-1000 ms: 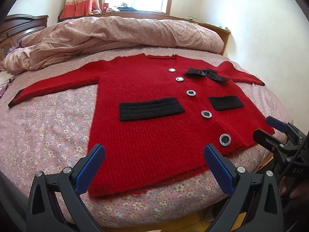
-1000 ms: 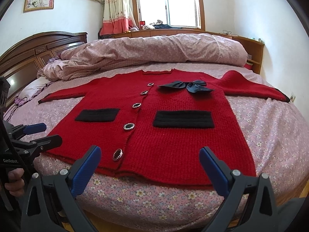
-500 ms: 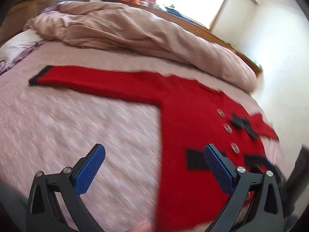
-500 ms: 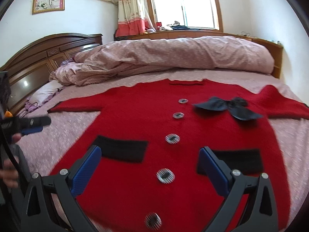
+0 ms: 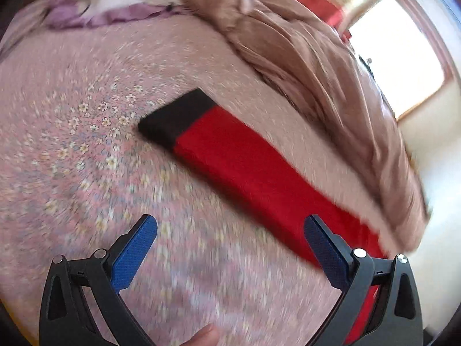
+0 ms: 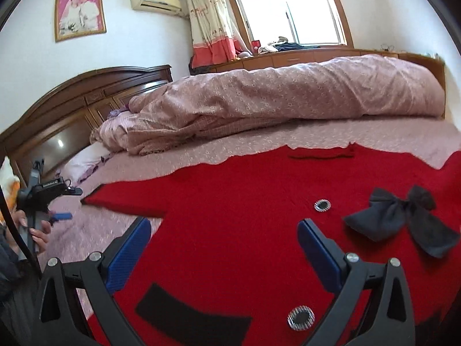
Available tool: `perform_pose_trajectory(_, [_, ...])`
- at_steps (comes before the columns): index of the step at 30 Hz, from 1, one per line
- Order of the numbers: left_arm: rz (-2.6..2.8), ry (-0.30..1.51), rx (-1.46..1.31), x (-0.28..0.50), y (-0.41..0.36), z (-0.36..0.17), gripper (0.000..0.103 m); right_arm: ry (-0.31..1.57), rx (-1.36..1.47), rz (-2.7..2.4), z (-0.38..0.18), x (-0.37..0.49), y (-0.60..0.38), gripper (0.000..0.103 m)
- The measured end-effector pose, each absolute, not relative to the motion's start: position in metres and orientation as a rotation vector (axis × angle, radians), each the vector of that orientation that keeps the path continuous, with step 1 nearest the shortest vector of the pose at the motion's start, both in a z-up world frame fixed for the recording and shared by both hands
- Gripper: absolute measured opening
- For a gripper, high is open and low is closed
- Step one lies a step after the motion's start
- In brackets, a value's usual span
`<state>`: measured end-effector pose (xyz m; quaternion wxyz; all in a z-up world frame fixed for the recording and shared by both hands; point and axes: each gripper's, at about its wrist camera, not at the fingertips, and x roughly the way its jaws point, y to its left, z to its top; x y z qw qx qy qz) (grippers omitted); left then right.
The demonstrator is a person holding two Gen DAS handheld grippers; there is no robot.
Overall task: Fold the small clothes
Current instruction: 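Grasp the black cuff of a cardigan sleeve with the left tool, then carry the held sleeve across the cardigan body with the left tool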
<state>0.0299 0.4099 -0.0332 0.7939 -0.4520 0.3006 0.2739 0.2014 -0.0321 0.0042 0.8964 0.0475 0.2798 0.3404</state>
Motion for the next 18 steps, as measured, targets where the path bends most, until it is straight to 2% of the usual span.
perform_pose_trajectory(3, [0.623, 0.606, -1.100, 0.034, 0.430, -0.056, 0.099, 0.606, 0.075, 0.714, -0.007, 0.211, -0.018, 0.103])
perform_pose_trajectory(7, [0.626, 0.554, -1.116, 0.046, 0.442, -0.058, 0.099, 0.668, 0.050, 0.725, -0.023, 0.213, -0.011, 0.103])
perform_pose_trajectory(18, [0.609, 0.462, -1.171, 0.055, 0.467, -0.064, 0.098, 0.801, 0.246, 0.714, -0.050, 0.238, -0.034, 0.103])
